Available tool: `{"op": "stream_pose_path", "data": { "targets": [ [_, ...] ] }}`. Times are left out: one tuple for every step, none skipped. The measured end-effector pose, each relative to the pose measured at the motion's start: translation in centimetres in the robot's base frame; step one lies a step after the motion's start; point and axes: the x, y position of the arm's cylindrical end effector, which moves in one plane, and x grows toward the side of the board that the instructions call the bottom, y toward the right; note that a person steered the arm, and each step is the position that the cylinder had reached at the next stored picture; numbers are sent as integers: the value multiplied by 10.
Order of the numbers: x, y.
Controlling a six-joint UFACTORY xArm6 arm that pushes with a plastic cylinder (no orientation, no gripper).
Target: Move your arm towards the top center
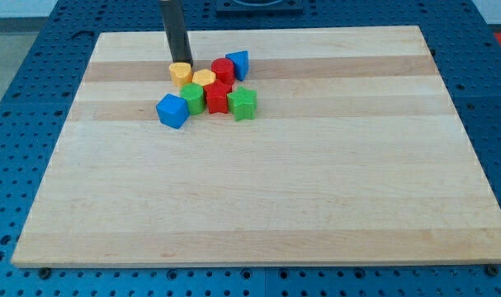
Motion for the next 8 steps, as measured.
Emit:
{"op": "stream_pose_path", "data": {
  "targets": [
    [5, -1],
    [5, 0],
    [5, 3],
    [-7, -1],
    [-7, -10],
    [-6, -10],
    [-6, -10],
    [-1, -10]
  ]
}}
